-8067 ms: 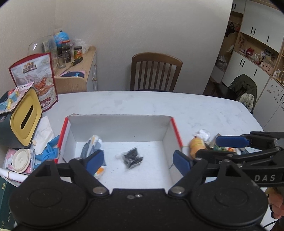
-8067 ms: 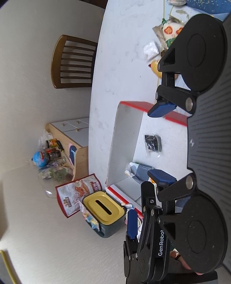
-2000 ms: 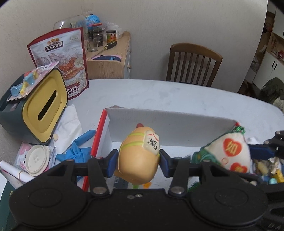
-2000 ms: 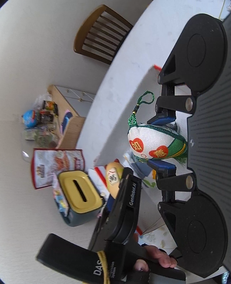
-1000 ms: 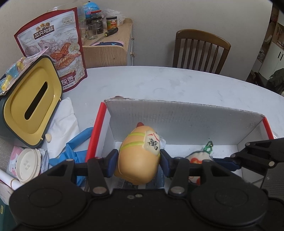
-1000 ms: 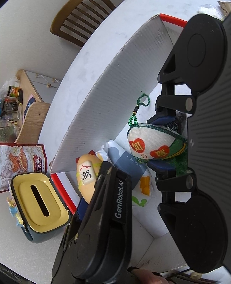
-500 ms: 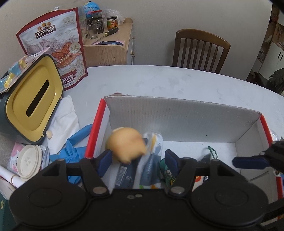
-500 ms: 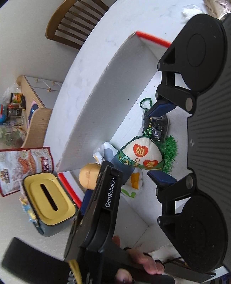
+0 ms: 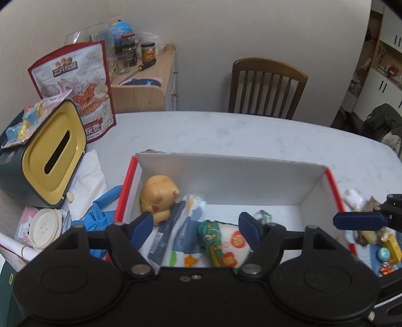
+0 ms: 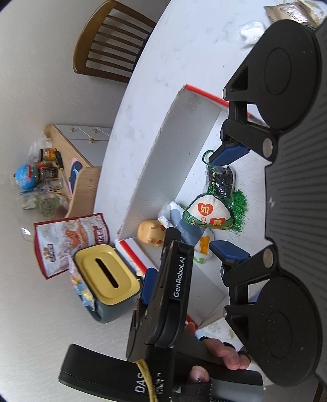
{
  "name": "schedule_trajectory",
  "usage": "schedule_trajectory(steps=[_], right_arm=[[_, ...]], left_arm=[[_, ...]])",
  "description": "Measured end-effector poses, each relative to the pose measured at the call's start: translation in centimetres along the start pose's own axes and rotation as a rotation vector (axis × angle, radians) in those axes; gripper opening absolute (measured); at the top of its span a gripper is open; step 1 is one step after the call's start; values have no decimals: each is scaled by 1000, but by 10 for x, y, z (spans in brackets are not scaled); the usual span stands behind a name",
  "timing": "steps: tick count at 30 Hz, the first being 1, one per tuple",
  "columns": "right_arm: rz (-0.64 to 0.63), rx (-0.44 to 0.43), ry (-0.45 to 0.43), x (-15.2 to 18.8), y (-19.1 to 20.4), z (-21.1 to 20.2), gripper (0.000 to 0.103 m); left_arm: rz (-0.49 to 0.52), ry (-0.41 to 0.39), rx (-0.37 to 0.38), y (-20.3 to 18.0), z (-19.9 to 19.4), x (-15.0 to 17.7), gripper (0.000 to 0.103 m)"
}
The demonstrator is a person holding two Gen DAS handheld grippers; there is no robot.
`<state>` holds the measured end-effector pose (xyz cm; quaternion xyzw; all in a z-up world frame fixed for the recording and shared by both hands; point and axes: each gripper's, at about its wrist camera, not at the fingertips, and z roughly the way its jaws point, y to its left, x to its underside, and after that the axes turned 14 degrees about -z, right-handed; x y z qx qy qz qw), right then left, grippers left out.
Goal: Organize objects
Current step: 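Withdraw both grippers from the box toward the remaining items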
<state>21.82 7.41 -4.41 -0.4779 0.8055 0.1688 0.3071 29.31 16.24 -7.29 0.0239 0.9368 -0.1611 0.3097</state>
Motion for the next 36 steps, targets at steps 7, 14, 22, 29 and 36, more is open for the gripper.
schedule_trajectory(steps=[7, 14, 22, 29, 36], right_arm=[[14, 16, -47, 9, 2, -34, 68], [68, 13, -95, 28, -4, -68, 76], [132, 29, -129, 65, -19, -106, 78], [196, 88, -170, 108, -45, -144, 83], [238, 168, -145, 160, -75, -172, 83]], left_arm=[[27, -33, 50, -20, -29, 10, 81], [52, -68, 78, -43, -53, 23, 86], [68, -66, 112, -74, -69, 44, 94], [101, -75, 136, -112, -79, 63, 102], [138, -64, 165, -153, -76, 84, 102]])
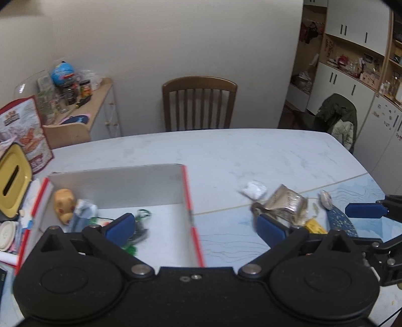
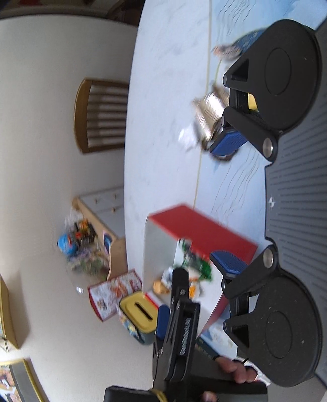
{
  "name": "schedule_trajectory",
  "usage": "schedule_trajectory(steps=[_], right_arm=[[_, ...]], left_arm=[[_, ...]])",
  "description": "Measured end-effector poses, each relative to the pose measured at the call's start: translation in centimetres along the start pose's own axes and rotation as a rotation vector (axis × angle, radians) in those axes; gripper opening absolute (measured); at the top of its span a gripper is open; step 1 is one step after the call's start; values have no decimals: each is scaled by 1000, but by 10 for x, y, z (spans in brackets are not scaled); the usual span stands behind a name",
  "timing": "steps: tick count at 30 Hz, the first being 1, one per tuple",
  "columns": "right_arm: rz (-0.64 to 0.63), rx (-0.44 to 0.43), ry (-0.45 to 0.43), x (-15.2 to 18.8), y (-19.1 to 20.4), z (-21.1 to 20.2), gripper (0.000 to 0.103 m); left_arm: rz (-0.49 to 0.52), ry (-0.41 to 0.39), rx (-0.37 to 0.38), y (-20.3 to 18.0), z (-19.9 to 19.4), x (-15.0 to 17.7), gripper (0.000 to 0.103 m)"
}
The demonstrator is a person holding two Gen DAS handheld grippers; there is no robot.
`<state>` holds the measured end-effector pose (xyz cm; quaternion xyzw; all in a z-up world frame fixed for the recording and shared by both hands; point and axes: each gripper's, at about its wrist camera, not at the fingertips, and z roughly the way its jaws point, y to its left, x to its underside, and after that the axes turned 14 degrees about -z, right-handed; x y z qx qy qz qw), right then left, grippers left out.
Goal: Organize objects
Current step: 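Withdraw both grippers from the box toward the remaining items, then grasp the yellow box with the right gripper while the left grasps the small cylinder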
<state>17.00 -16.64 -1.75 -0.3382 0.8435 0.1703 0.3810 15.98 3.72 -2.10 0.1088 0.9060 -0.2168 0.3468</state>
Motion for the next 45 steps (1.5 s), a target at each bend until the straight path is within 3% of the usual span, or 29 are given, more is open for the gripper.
schedule_trajectory(steps=[10, 19, 28, 38, 43, 45], right_arm=[[-10, 110, 57, 50, -46, -13, 83], [-6, 123, 115, 79, -80, 0, 83], [23, 116, 168, 96, -113, 24, 83], [30, 49, 199, 104, -132, 54, 83], [19, 19, 202, 105, -135, 64, 77], [14, 9, 205, 105, -137, 67, 70]], left_arm=[[7, 41, 50, -50, 27, 17, 102], [-15, 97, 57, -83, 68, 37, 102], [-52, 124, 17, -104, 114, 50, 102], [-153, 193, -13, -109, 156, 57, 83], [-214, 215, -11, -107, 167, 58, 71], [-222, 222, -10, -108, 171, 58, 62]])
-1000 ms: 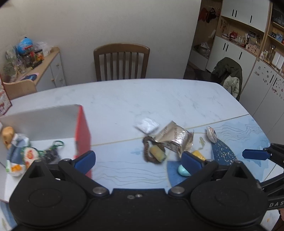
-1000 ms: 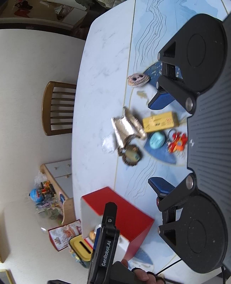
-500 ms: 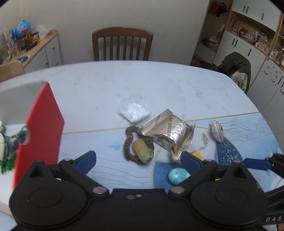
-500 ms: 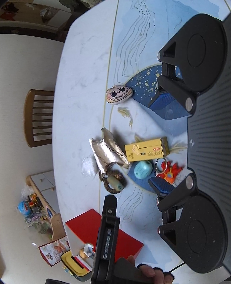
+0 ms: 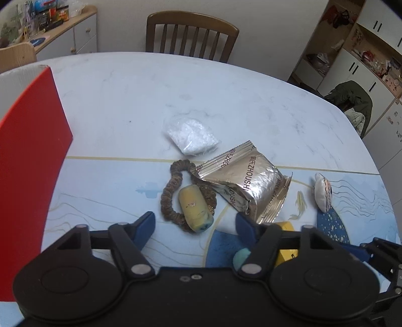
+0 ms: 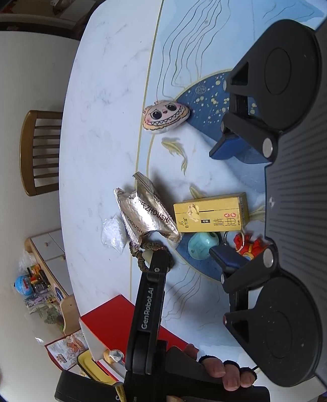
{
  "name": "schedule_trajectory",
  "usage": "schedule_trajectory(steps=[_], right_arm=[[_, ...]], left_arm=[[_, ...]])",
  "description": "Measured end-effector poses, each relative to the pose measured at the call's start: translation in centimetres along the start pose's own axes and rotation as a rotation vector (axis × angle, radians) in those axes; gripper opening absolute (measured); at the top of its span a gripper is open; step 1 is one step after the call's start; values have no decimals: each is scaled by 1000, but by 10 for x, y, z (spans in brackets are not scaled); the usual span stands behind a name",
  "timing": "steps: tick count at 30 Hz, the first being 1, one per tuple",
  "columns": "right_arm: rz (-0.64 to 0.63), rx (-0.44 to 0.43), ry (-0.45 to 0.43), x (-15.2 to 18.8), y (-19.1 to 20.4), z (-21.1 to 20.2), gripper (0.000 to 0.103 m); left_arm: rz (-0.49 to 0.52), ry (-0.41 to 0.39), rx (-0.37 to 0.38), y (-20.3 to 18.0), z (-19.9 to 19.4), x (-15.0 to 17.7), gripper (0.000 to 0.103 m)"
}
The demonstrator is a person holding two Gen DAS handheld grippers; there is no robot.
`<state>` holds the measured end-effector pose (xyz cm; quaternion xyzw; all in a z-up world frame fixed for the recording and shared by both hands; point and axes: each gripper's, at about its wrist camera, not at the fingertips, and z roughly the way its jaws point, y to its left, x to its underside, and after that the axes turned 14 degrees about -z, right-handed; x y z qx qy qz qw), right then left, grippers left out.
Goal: Organize objects
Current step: 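Grasp the yellow box with the right gripper while the left grasps the small cylinder, then carry the yellow box and small cylinder with both grippers over the red box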
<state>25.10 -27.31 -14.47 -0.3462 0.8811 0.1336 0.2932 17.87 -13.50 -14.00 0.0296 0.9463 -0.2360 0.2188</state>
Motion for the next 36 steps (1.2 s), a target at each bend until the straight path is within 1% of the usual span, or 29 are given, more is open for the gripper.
schedule_trajectory(steps=[2, 4, 6, 7, 10, 12, 13, 16, 18, 20, 24, 28, 31, 36], right_arm=[[0, -7, 4, 0, -2, 4, 68], [2, -16, 7, -1, -4, 7, 64], [3, -30, 9, -2, -5, 10, 60], [1, -33, 9, -3, -4, 11, 59], [1, -41, 8, -5, -4, 14, 52], [3, -39, 11, -6, -4, 17, 46], [5, -44, 11, -6, -4, 18, 45], [5, -50, 17, -7, -2, 21, 42], [0, -49, 19, -7, -1, 23, 36], [1, -42, 24, -8, 0, 24, 33], [0, -28, 30, -10, 2, 26, 32], [13, -11, 28, -10, 2, 23, 30], [48, -19, 30, -9, -4, 16, 30], [72, -18, 11, -9, -6, -4, 30]], left_arm=[[-3, 7, 8, -1, 2, 0, 57], [-7, 9, 7, -2, 5, 1, 55], [-16, 12, 9, -2, 7, 0, 51], [-19, 11, 9, -3, 8, -1, 51], [-31, 13, 6, -5, 12, -4, 50], [-37, 15, -5, -6, 15, -6, 49], [-39, 15, -8, -6, 15, -6, 48], [-52, 13, -14, -6, 17, -8, 42], [-67, 13, -15, -5, 16, -11, 34], [-76, 12, -17, -4, 16, -12, 31], [-80, 7, -13, -5, 14, -12, 25], [-73, 9, -20, -3, 11, -11, 25], [-77, 14, -13, -3, 8, -11, 24], [-79, 16, 29, -4, -6, -8, 24]])
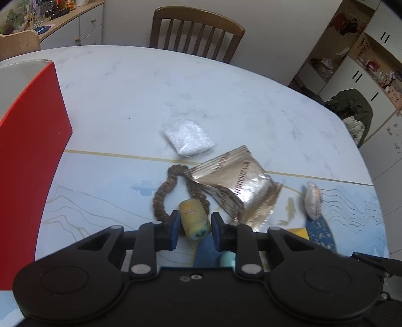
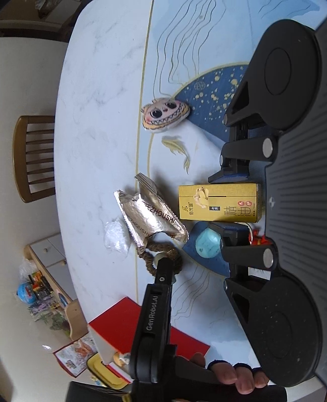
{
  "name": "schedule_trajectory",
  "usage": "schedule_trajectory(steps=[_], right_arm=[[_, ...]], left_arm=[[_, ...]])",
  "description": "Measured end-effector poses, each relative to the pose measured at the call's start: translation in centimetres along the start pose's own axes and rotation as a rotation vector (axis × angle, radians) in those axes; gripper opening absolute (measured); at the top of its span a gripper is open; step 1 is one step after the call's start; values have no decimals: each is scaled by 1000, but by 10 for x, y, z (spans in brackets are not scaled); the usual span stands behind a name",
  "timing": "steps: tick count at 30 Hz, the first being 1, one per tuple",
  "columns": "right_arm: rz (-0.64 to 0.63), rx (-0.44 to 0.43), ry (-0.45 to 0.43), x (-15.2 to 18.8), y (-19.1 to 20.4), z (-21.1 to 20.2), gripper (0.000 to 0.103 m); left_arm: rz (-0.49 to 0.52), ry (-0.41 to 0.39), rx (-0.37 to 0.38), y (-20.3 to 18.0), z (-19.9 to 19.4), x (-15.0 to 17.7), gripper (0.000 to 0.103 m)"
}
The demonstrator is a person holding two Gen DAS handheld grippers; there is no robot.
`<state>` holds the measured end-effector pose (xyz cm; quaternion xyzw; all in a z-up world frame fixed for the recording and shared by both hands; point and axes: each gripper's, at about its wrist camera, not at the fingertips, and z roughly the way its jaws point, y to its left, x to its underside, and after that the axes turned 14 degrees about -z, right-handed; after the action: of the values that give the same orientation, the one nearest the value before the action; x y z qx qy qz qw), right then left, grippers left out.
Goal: Organize objects
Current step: 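Carry the yellow box and small cylinder with both grippers over the red box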
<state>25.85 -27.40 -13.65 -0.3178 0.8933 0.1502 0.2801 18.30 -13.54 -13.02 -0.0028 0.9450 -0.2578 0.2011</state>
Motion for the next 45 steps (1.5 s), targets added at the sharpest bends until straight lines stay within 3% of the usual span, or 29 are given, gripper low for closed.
schedule_trajectory(steps=[17, 29, 45], right_arm=[[42, -12, -72, -4, 18, -67, 30], [-1, -37, -100, -28, 74, -87, 30], [-68, -73, -142, -85, 176, -77, 30]], left_arm=[[-34, 4, 134, 12, -65, 9, 19], [-27, -20, 171, 47, -123, 1, 19], [-28, -106, 139, 138, -180, -52, 19]])
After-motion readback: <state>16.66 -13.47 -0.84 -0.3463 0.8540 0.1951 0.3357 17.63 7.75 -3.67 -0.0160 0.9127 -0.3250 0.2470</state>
